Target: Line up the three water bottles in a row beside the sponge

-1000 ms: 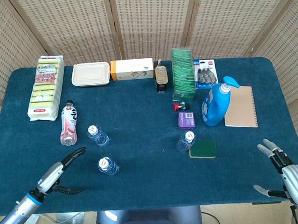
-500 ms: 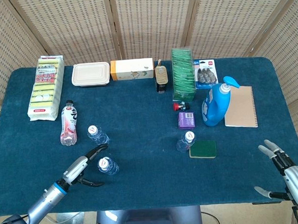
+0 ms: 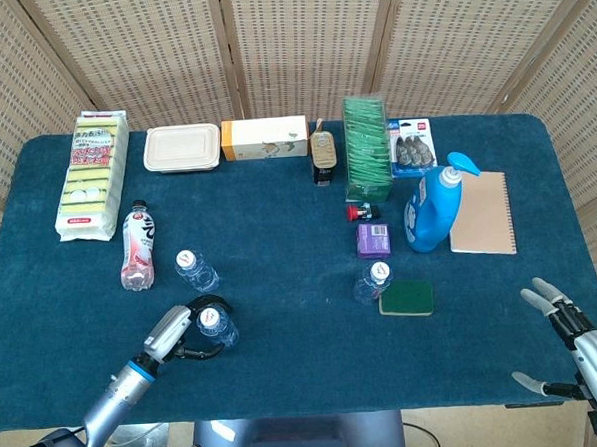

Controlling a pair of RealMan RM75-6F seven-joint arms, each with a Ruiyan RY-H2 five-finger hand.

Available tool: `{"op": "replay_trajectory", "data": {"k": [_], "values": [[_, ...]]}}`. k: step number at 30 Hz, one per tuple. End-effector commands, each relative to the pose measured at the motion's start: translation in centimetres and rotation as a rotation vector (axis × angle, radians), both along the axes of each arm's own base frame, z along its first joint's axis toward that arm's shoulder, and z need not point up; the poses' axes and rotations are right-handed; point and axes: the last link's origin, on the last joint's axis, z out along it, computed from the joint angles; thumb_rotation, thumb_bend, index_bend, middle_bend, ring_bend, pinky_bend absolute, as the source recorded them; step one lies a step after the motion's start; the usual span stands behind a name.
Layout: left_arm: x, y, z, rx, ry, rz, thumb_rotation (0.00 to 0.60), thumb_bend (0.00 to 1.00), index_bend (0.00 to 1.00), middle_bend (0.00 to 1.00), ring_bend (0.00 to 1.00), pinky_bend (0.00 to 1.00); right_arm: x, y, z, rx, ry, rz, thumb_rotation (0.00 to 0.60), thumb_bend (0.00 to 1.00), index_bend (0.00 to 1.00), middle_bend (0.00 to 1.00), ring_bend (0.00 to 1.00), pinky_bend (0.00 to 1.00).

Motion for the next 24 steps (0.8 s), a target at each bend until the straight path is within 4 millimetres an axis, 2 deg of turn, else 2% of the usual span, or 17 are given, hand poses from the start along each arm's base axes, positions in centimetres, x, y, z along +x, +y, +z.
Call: {"op": "replay_trajectory", "data": {"k": [1, 10, 17, 24], "values": [[0.4, 0.0, -0.3, 0.001, -0.01, 0.006, 0.6, 0.29, 0.36, 0.36, 0.25, 0.43, 0.0, 0.0, 0.1, 0.0, -0.003, -0.002, 0.6, 0.03, 0.1, 0.0, 0.0, 0.13], [1.6, 0.2, -0.4, 0.008, -0.057, 0.01, 0.6, 0.29, 0.41, 0.39, 0.28, 0.45, -0.1, -0.1, 0.2, -0.002, -0.009, -0.004, 0.6, 0.03, 0.1, 0.0, 0.0, 0.13], [4.3, 1.6, 0.1, 0.043, -0.112, -0.008, 0.6, 0.29, 0.41, 0.39, 0.28, 0.46, -0.1, 0.0, 0.2, -0.002, -0.012, -0.005, 0.6, 0.03, 0.1, 0.0, 0.0, 0.13], [8.7, 4.1, -0.9, 0.022, -0.076, -0.054, 0.6, 0.28, 0.41, 0.39, 0.28, 0.47, -0.2, -0.1, 0.3, -0.003, -0.015, -0.004, 0.6, 0.03, 0.1, 0.0, 0.0, 0.13]]}}
